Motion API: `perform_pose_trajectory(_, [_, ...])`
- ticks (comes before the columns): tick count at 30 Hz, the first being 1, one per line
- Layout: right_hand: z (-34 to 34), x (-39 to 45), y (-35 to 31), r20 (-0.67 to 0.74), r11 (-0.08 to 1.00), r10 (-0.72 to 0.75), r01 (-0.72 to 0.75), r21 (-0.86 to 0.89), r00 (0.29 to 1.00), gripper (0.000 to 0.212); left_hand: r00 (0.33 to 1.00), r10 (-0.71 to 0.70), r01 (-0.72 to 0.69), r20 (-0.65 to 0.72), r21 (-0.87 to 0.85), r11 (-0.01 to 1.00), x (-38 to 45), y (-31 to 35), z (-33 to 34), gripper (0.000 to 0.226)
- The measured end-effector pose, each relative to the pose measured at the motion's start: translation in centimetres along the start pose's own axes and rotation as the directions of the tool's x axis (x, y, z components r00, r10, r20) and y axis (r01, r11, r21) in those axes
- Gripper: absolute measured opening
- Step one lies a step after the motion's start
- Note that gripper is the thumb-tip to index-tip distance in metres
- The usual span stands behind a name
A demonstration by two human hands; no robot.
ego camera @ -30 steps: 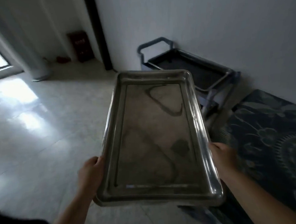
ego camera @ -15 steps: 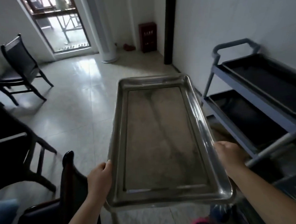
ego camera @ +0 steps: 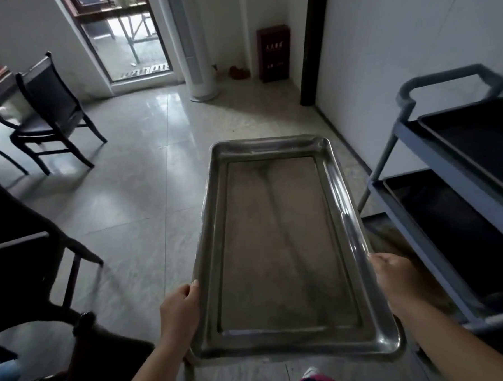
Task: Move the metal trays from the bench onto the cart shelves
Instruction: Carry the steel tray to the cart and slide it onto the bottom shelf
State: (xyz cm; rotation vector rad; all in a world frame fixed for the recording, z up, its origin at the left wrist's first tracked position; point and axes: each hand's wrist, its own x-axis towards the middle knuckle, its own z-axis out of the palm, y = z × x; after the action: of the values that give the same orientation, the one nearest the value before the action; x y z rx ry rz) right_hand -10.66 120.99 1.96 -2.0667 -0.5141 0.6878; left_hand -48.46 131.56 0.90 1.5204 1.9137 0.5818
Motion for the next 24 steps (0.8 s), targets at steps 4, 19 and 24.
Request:
perform_pose_trajectory(4, [0.6,3.5,-0.7,-0.03,0.999,0.03,-0.03,-0.015,0.999,0.031,1.0,-0.004,0.004,0.009,0.028,1.0,3.0,2.1,1.7,0.051])
perform_pose_trajectory(19, [12.0,10.2,-3.7,-0.331,0.97,0.238,-0.243,0.029,0.913,0.036,0.951,0.115,-0.142,0.287,0.077,0.987,28.4,9.4,5.4,0.049])
perform_pose_trajectory(24, [15.8,8.6,-5.0,-0.462,0.931,0.357,-0.347,0.111,0.812,0.033,0.881,0.23,-0.302,0.414,0.119,0.946,36.0,13.9,6.1,0.046])
